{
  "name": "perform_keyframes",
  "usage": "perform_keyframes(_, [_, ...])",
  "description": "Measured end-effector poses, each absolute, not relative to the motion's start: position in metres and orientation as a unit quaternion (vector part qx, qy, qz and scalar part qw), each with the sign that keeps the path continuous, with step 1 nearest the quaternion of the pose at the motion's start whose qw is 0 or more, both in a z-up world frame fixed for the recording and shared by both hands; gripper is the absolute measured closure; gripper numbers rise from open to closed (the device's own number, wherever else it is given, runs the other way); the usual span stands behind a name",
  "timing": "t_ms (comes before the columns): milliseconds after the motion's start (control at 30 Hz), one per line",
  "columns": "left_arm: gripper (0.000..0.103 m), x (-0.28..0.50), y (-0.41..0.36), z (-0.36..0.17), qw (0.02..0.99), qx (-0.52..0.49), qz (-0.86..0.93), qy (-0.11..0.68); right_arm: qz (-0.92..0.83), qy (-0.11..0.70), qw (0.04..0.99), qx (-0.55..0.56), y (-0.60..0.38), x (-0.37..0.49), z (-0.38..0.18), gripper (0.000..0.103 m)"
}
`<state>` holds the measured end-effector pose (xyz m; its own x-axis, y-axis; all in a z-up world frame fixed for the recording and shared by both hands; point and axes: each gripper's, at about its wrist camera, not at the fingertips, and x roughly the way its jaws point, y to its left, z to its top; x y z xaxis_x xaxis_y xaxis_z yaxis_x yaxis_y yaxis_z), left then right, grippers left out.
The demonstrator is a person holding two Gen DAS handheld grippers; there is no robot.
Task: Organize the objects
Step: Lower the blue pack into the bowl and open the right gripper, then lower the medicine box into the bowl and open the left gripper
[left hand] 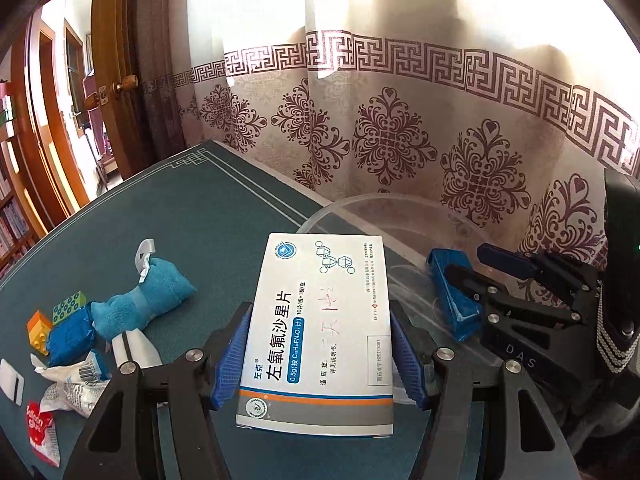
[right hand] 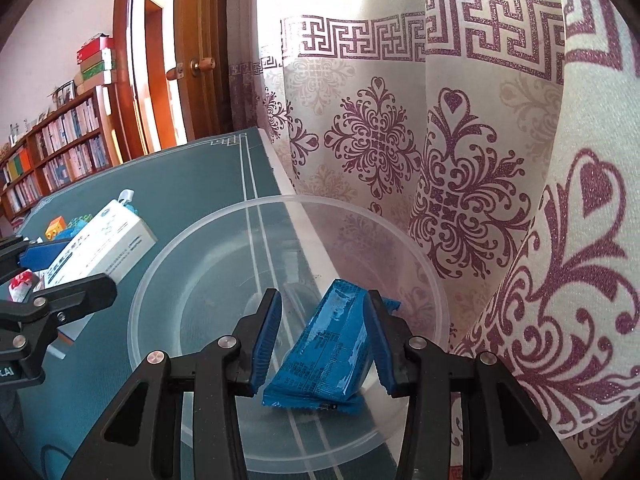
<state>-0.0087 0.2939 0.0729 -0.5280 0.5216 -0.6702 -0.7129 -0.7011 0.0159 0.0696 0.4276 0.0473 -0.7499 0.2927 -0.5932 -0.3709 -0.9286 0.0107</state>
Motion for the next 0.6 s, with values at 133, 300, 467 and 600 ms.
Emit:
perform_keyframes(133, [0.035, -0.02, 0.312, 0.07, 0.373, -0.328, 0.855, 0.148, 0.934, 0.065, 0.174, -0.307, 0.426, 0.07, 0.045, 0.059])
perform_keyframes(300, [0.033, -0.038, 0.331, 0.067, 0.382, -0.339, 0.848, 0.141, 0.933, 0.068, 0.178, -0.304, 0.427, 0.071, 0.044, 0.059])
perform_keyframes(467, [0.015, -0.046, 0.327, 0.072, 0.378, -0.331, 0.856, 0.121, 0.934, 0.066, 0.176, -0.303, 0.426, 0.071, 0.043, 0.059])
perform_keyframes(600, [0.015, -0.048, 0.318, 0.066, 0.362, -0.34, 0.86, 0.116, 0.936, 0.064, 0.171, -0.301, 0.424, 0.071, 0.042, 0.059])
